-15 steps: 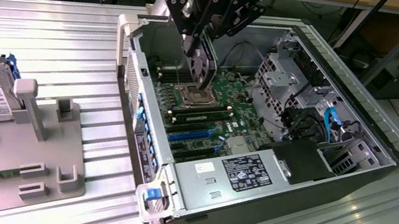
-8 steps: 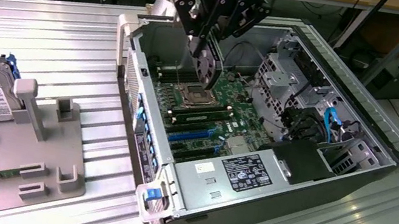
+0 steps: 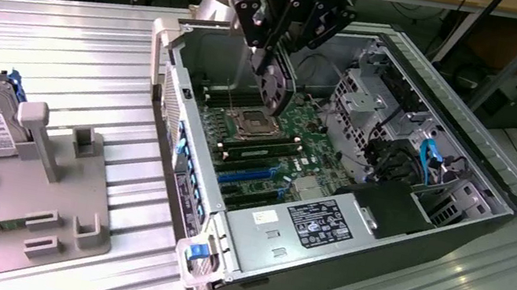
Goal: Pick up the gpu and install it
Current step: 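Pick up the gpu and move the gpu toward the slot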
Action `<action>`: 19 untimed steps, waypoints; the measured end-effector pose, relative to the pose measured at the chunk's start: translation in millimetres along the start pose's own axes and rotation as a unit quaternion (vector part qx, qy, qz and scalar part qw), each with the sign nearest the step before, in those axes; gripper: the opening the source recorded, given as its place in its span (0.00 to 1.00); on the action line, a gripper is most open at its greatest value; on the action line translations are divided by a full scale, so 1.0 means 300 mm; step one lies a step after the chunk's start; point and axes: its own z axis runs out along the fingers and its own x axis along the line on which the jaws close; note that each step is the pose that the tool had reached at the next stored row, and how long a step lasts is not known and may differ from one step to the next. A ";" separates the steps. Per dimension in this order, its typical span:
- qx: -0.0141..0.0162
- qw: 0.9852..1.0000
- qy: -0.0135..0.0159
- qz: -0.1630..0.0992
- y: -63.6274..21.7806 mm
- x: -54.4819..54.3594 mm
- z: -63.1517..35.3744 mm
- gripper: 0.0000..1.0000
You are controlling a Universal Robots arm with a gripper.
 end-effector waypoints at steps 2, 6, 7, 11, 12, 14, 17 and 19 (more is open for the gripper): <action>0.000 1.000 0.000 0.000 0.000 -0.007 0.001 0.27; 0.000 1.000 0.000 0.000 -0.001 -0.022 0.002 0.27; 0.000 1.000 0.000 0.000 -0.001 -0.026 0.003 0.27; 0.000 1.000 0.000 -0.001 -0.002 -0.042 0.004 0.27; 0.000 1.000 0.000 -0.001 -0.002 -0.045 0.005 0.27; 0.000 1.000 0.000 -0.001 -0.002 -0.052 0.007 0.27; 0.005 1.000 -0.001 -0.001 -0.003 -0.057 0.010 0.27; 0.010 1.000 -0.004 -0.001 -0.003 -0.060 0.012 0.27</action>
